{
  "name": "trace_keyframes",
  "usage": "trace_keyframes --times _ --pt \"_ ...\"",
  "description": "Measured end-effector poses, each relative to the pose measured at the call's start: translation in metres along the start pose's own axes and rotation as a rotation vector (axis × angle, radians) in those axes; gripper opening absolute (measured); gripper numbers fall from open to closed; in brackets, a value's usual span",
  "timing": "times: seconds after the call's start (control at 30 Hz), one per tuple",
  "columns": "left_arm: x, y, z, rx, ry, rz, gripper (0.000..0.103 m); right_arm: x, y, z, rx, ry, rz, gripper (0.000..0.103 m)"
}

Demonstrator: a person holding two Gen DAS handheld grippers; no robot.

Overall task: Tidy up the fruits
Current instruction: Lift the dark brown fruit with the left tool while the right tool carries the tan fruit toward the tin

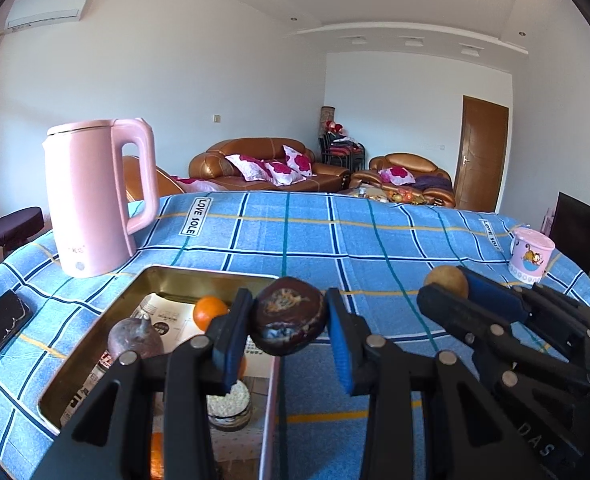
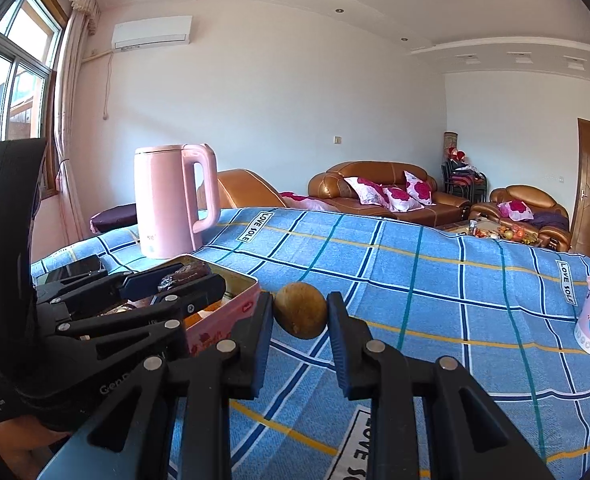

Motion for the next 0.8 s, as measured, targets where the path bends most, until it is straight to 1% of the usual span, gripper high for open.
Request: trace_keyframes --times 0.23,0.33,0.57,0.8 --pt "0.009 0.000 0.026 0.015 0.044 0.002 0.039 -0.009 0.002 0.020 0.004 0.042 0.009 0.029" --pt "0.013 -0.001 0.036 0.016 0.054 0.008 0.039 -0.012 0.006 0.029 0.015 0.058 0.008 0.029" --pt "0.021 0.003 0.062 0.008 0.120 -0.001 0.039 -0.015 0.021 0.051 0.034 0.108 -0.003 0.029" --pt "0.021 0.004 0.086 0.020 0.160 0.012 0.039 -0.021 0.031 0.073 0.062 0.143 -0.008 0.029"
Point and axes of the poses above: each gripper's, at about its wrist camera, not at the fingertips, and x roughly against the way its jaws point, z to its left, y to its top, the point moved 9 cm from there along -x, roughly the way its jaws point, and after that the axes turned 5 degrees about y, right-handed, at the moved point
